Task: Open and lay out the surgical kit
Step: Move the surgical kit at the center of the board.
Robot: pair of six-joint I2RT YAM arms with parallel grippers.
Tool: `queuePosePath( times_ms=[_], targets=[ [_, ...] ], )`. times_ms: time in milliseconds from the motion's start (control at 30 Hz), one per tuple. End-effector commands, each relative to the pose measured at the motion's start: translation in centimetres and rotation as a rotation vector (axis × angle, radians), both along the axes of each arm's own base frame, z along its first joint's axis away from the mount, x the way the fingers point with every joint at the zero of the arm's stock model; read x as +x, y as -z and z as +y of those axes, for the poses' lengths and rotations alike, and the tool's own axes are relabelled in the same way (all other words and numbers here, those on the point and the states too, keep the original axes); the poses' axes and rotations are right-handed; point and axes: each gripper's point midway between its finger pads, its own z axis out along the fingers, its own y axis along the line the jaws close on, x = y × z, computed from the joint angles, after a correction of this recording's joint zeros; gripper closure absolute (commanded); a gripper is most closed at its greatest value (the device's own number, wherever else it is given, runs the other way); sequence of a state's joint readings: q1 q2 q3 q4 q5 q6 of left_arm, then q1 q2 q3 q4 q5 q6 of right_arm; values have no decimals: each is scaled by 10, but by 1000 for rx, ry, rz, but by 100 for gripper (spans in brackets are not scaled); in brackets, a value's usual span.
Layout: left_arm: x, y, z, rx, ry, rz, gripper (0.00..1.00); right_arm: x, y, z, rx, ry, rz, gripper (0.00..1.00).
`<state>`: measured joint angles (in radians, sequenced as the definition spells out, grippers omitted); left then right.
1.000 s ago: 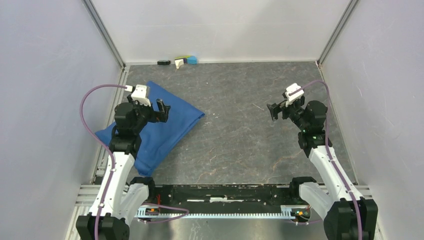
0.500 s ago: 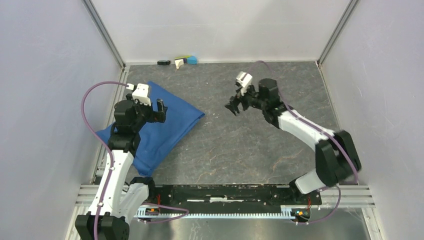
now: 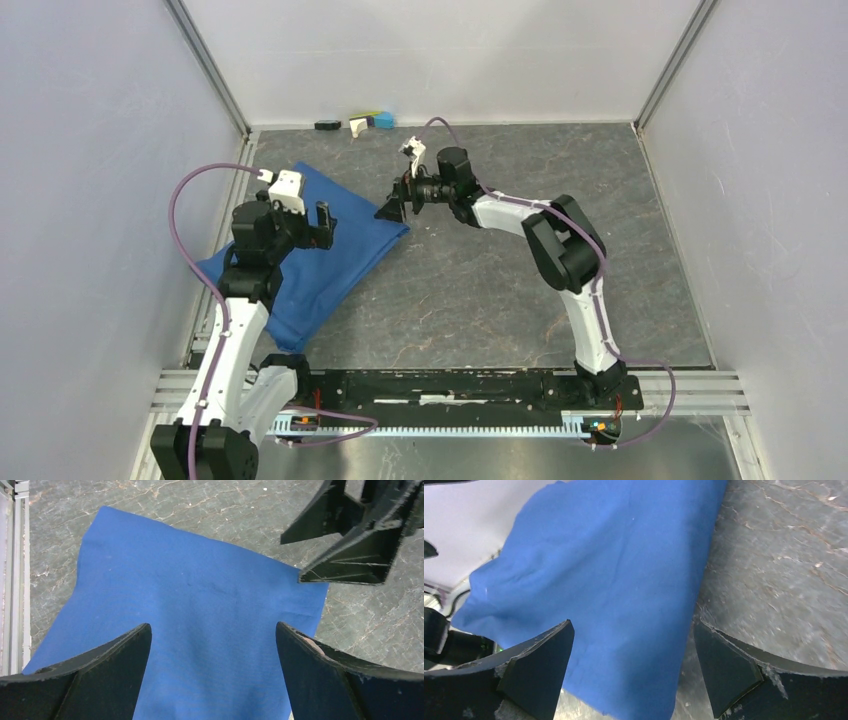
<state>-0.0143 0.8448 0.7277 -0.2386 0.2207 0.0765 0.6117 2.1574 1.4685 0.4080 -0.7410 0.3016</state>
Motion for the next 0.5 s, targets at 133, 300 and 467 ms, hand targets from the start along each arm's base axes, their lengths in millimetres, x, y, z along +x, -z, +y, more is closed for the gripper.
queuePosePath(
  times_ms=[133, 300, 467],
  targets=[
    [1, -1, 3, 54, 23, -26, 0, 2, 6, 37, 121, -111, 144, 3],
    [0, -1, 4, 55, 24, -27, 0, 3, 34, 42, 72, -110, 157, 2],
    [0, -1, 3, 56, 26, -29, 0, -3, 49, 40, 47, -123, 175, 13]
  ],
)
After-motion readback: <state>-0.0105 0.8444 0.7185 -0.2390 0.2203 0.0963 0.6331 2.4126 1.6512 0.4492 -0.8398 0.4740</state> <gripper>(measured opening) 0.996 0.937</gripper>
